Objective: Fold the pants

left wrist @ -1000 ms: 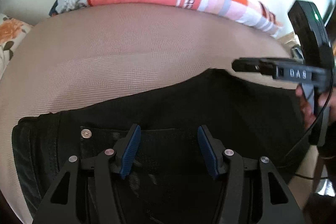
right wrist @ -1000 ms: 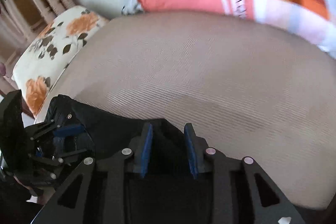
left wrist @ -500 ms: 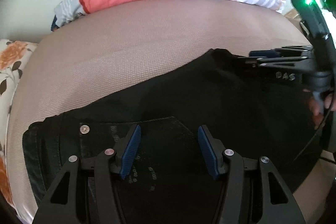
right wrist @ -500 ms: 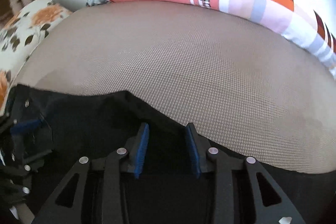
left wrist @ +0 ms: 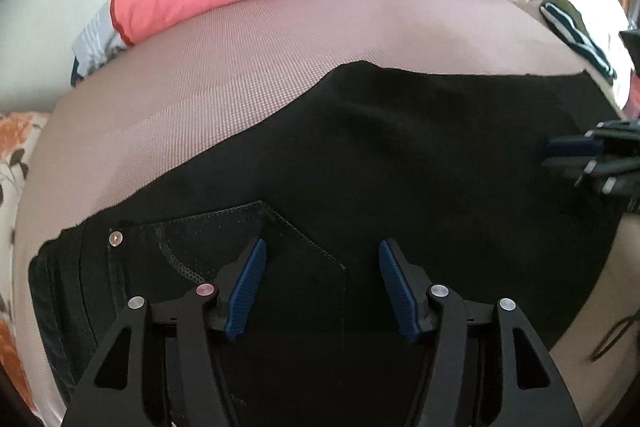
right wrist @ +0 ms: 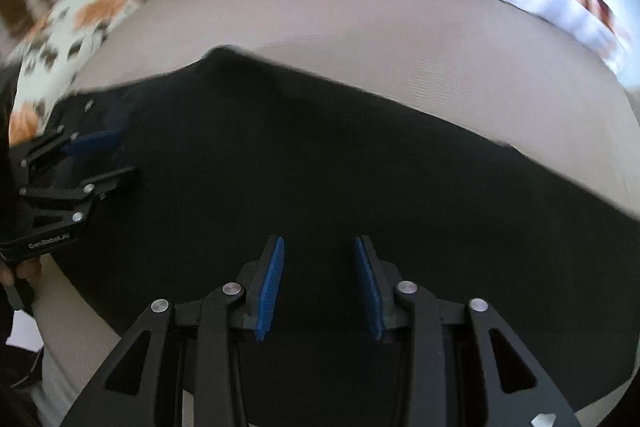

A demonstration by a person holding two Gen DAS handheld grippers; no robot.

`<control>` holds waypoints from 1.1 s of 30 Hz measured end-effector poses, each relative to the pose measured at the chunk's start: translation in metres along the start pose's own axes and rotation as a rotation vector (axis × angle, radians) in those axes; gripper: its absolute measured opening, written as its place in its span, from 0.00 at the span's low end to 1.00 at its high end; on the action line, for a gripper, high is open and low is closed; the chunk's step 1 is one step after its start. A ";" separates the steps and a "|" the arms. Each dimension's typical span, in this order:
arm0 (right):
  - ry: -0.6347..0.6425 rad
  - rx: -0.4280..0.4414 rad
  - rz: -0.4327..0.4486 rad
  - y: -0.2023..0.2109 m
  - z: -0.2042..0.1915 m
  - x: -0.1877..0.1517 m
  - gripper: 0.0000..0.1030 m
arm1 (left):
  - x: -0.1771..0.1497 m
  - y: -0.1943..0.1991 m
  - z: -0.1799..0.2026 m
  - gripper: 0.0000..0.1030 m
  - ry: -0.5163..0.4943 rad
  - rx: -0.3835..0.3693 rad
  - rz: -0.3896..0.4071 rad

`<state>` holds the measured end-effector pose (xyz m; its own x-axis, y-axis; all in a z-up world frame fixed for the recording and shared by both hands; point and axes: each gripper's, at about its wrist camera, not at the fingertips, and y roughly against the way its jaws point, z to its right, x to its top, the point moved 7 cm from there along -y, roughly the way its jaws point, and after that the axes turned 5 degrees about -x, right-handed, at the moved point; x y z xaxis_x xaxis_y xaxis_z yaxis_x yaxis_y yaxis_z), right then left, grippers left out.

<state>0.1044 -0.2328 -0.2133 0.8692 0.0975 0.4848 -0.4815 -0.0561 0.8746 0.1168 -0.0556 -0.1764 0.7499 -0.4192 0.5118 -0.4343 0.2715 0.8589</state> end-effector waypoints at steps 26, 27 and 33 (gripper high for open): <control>-0.403 -0.306 0.048 0.058 0.268 -0.077 0.35 | 0.048 -0.011 0.071 0.64 0.173 -0.133 0.030; -0.423 -0.285 0.035 0.058 0.279 -0.081 0.35 | 0.049 -0.013 0.073 0.64 0.170 -0.132 0.029; -0.563 -0.073 0.056 0.076 0.337 -0.097 0.35 | 0.056 -0.023 0.092 0.64 0.134 -0.131 0.004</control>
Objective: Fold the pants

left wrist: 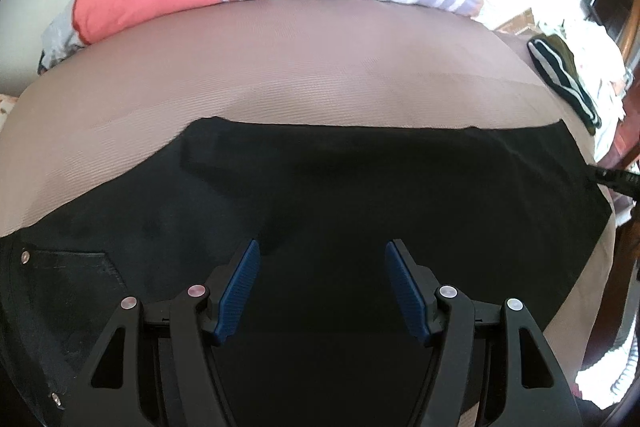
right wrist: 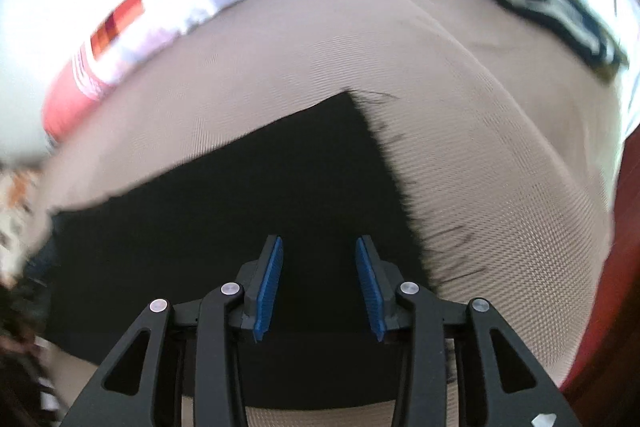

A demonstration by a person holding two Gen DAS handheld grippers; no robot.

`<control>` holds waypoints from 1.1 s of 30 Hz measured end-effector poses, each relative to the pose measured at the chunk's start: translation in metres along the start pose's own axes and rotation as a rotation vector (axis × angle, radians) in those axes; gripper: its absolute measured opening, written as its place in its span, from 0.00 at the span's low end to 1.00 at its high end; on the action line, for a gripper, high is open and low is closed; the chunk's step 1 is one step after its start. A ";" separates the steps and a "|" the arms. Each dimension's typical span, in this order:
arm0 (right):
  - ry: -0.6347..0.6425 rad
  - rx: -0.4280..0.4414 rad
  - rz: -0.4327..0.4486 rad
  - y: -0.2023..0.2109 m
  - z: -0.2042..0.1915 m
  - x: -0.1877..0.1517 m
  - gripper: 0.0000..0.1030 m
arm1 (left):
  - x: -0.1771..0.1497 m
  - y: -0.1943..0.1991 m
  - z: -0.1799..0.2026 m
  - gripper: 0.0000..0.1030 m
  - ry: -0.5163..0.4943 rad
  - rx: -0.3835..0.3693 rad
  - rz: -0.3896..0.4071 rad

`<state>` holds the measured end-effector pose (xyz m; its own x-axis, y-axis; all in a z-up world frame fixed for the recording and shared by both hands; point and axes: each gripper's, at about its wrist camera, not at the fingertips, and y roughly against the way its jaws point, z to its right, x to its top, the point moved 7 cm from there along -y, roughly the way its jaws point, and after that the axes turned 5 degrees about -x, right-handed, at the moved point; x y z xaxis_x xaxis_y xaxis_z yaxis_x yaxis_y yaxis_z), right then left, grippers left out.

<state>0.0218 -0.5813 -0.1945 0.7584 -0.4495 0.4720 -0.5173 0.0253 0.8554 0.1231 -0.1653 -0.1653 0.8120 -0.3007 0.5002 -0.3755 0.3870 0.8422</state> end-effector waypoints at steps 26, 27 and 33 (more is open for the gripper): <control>-0.156 0.481 -0.172 -0.034 0.043 0.021 0.11 | -0.004 -0.024 0.041 0.67 -0.106 0.005 -0.036; -0.161 0.473 -0.168 -0.036 0.042 0.021 0.09 | -0.005 -0.024 0.043 0.69 -0.113 0.014 -0.033; -0.162 0.380 -0.098 -0.029 0.034 0.018 0.06 | -0.005 -0.027 0.046 0.73 -0.129 0.025 -0.020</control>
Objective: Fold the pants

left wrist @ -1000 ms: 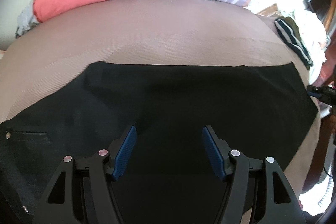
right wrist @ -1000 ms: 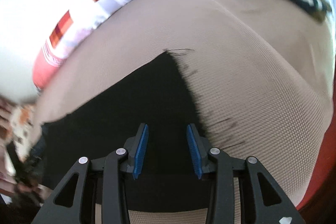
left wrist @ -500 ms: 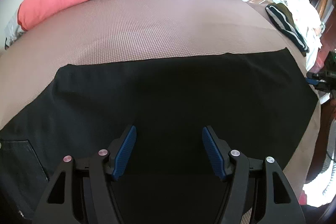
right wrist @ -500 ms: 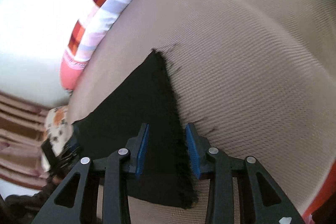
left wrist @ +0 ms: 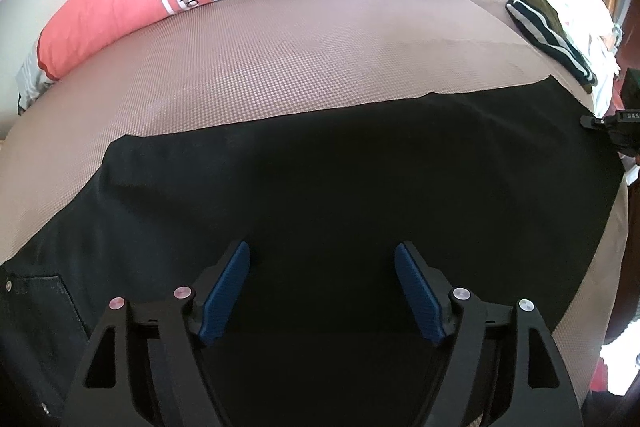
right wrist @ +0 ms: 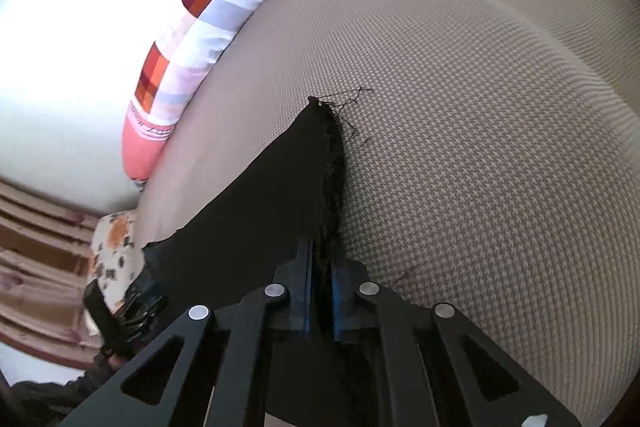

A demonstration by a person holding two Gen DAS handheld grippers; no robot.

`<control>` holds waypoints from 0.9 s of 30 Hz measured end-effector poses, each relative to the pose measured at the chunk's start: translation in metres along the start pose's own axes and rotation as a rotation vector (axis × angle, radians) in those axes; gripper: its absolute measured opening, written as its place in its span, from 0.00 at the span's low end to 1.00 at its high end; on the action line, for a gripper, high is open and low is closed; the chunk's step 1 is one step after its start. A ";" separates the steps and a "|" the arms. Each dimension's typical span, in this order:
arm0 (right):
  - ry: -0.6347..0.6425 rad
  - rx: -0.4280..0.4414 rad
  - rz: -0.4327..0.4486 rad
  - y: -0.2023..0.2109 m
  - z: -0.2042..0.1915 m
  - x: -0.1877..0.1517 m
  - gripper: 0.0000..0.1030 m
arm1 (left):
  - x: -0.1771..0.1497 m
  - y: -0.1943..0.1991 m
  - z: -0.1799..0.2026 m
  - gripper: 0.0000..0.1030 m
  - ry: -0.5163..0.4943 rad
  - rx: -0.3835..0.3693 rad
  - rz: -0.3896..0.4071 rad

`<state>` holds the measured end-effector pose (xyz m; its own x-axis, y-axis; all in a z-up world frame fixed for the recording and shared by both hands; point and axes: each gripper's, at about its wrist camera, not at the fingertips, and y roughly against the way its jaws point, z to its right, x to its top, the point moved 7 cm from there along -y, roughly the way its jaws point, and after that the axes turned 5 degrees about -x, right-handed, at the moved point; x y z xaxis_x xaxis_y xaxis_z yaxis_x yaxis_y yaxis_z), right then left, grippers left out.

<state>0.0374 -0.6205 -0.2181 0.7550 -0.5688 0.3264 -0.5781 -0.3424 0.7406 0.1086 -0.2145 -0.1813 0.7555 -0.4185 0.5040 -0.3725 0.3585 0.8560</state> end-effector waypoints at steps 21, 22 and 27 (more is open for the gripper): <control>0.104 0.053 -0.001 -0.022 -0.193 -0.044 0.05 | -0.009 0.082 -0.094 0.73 0.138 0.051 0.083; 0.130 0.054 -0.020 -0.034 -0.209 -0.047 0.05 | -0.011 0.089 -0.101 0.73 0.143 0.058 0.091; 0.204 0.089 -0.104 -0.082 -0.266 -0.064 0.05 | -0.025 0.113 -0.132 0.73 0.186 0.054 0.111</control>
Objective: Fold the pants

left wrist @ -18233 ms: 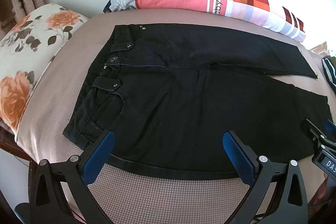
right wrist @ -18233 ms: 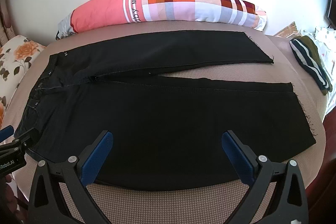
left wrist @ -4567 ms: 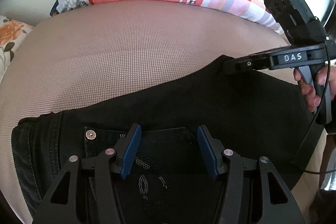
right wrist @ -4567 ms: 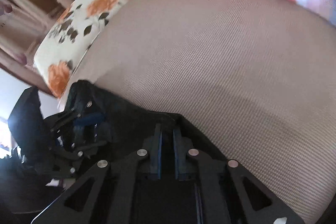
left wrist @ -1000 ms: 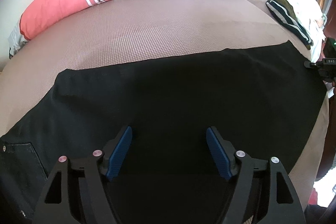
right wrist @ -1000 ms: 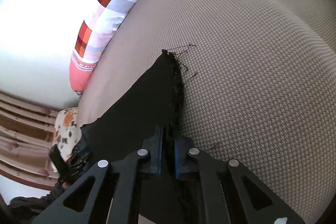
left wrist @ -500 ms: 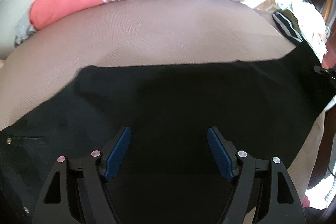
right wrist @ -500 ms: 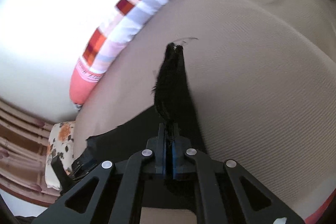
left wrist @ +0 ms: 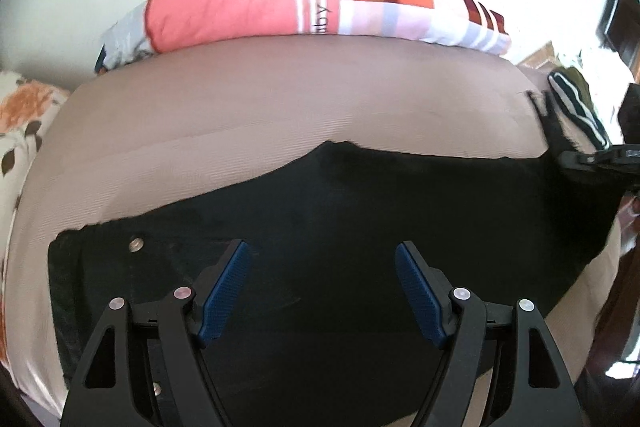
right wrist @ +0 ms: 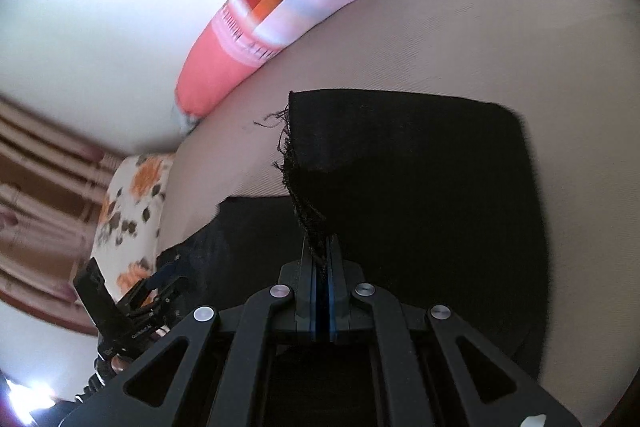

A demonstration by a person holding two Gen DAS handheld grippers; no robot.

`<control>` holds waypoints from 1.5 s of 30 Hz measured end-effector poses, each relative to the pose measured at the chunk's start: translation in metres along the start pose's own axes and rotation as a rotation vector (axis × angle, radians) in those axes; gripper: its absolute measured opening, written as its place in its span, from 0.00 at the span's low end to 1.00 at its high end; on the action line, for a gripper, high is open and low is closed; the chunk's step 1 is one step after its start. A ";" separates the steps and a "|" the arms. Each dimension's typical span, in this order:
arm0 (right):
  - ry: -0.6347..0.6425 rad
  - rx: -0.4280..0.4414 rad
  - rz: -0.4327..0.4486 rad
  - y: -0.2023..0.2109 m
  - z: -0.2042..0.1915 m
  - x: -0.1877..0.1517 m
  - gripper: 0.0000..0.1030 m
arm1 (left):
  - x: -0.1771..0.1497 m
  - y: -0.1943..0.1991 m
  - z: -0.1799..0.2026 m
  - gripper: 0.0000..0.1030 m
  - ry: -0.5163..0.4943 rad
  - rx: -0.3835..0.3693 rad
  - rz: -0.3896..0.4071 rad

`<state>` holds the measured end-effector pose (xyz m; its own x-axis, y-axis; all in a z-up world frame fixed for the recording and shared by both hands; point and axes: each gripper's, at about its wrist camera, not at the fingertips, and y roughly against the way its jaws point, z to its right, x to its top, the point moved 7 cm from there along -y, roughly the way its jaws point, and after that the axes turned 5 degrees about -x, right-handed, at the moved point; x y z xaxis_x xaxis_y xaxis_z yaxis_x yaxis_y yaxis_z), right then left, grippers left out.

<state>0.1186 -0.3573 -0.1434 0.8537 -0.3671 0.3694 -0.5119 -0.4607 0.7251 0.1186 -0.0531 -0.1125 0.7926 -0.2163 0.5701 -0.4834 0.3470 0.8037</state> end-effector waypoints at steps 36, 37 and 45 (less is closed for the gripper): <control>0.056 -0.041 0.057 -0.020 -0.058 -0.057 0.46 | -0.025 -0.045 0.028 0.60 0.391 -0.578 -0.318; 0.044 -0.039 0.063 -0.019 -0.054 -0.056 0.46 | -0.026 -0.050 0.029 0.60 0.398 -0.571 -0.328; -0.009 -0.004 0.069 -0.020 -0.040 -0.050 0.46 | -0.026 -0.065 0.041 0.58 0.433 -0.631 -0.356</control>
<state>0.0897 -0.2974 -0.1530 0.8156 -0.4052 0.4130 -0.5688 -0.4310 0.7004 0.1144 -0.1076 -0.1721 0.9930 -0.0848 0.0819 0.0183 0.7973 0.6034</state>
